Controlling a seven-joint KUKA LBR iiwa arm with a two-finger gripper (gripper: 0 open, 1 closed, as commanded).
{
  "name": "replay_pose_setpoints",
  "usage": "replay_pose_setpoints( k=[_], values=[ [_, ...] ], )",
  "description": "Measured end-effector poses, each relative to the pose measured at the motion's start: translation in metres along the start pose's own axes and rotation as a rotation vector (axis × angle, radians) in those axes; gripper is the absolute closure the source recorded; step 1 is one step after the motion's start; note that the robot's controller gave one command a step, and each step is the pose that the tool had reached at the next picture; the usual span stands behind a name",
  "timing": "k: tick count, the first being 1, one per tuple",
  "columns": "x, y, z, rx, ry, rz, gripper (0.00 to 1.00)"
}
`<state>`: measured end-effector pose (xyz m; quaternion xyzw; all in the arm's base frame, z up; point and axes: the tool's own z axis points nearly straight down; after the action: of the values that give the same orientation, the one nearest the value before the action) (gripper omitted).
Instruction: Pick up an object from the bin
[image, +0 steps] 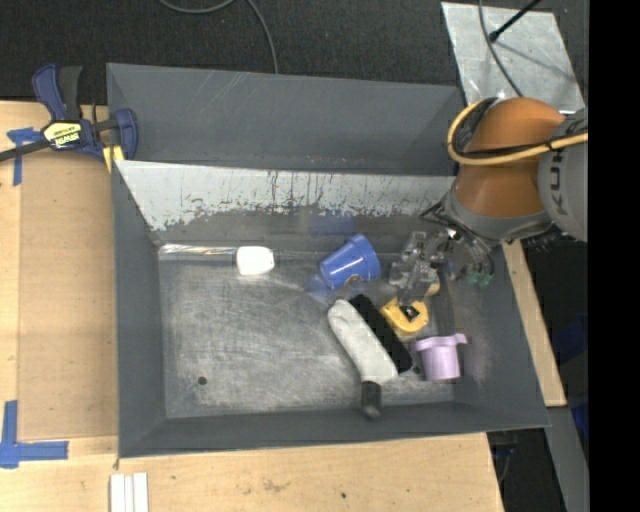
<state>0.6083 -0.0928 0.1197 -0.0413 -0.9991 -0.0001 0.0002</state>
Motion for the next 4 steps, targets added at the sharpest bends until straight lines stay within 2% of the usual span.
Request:
replay_pose_setpoints(
  k=[1,2,3,4],
  values=[
    [0.0,-0.002,-0.068,0.0,-0.001,-0.006,1.0],
    [0.002,0.002,-0.094,0.001,-0.012,-0.01,1.0],
    [0.01,0.02,-0.122,0.0,0.006,-0.047,1.0],
    [0.01,0.023,-0.118,0.003,-0.021,-0.146,1.0]
  ],
)
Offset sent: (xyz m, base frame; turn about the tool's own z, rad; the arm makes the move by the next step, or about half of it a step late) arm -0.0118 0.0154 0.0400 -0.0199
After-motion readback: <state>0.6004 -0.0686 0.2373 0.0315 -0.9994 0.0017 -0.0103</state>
